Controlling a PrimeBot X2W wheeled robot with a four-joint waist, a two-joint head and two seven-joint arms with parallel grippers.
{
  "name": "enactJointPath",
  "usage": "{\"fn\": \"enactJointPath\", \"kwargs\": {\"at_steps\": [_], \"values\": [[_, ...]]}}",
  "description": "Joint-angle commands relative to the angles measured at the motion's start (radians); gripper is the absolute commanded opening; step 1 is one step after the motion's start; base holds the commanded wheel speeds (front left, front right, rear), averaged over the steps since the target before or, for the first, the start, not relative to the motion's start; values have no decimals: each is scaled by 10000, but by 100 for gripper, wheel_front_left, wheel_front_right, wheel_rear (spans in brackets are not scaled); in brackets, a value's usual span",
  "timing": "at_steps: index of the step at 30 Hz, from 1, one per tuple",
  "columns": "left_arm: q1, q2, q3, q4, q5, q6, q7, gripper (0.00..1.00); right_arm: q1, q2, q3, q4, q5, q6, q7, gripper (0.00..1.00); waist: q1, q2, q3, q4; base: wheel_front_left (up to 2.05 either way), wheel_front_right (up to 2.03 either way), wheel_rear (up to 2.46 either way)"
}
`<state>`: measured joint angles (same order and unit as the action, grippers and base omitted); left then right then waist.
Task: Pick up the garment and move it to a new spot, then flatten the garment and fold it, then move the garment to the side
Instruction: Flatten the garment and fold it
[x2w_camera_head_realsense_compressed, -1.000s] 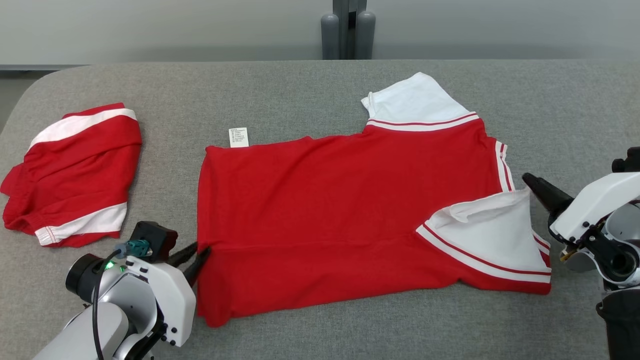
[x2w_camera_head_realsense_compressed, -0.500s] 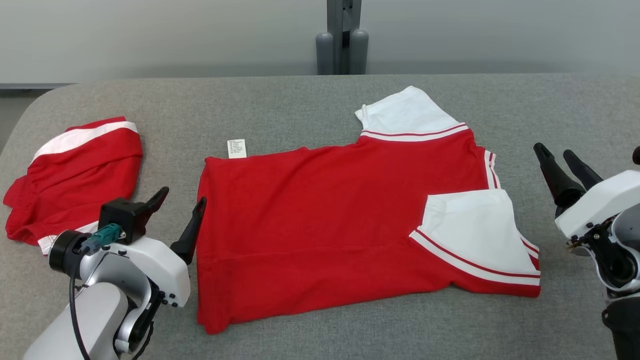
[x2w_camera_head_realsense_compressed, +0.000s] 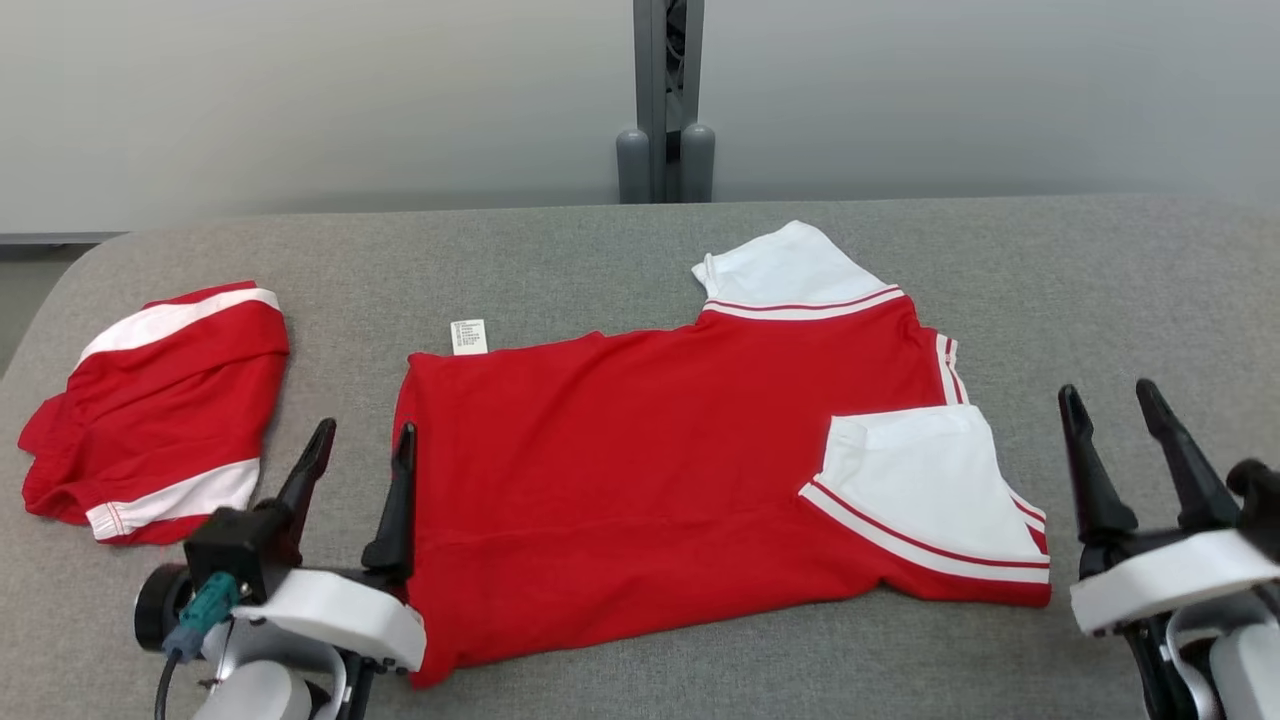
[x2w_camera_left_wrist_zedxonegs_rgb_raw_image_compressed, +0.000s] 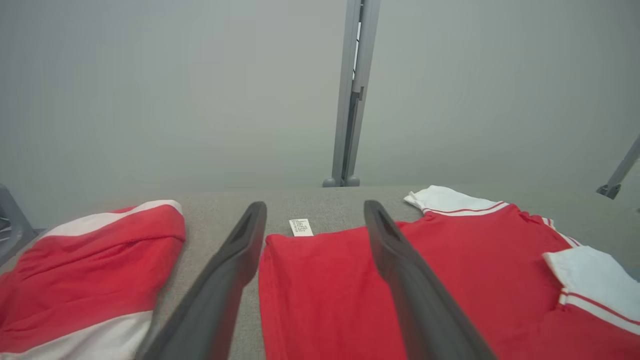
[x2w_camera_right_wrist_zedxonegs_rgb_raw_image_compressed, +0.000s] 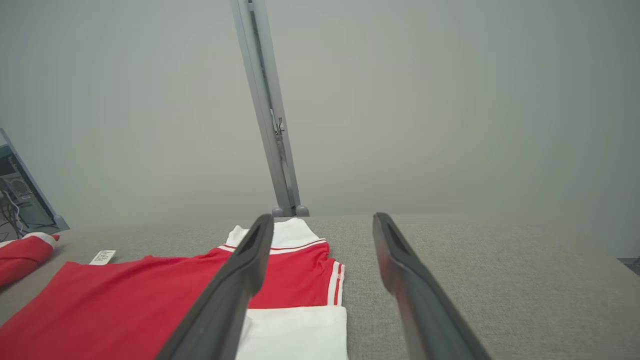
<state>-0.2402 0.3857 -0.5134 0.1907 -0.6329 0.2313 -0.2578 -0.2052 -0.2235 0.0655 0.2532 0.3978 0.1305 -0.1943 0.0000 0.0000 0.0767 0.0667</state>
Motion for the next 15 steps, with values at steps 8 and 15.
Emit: {"fn": "enactJointPath", "kwargs": {"at_steps": [8,15], "values": [[2244,-1359,1633,-591,1101,-85,-65,100,1218,998,-785,256,-1254,5,-727,100,0,0,-450,-81,0,0,0],[3120,-2232,2615,-332,1967,-711,-68,100,1586,1348,-1058,293,-1513,5,-729,100,0,0,-626,-41,0,0,0]]}}
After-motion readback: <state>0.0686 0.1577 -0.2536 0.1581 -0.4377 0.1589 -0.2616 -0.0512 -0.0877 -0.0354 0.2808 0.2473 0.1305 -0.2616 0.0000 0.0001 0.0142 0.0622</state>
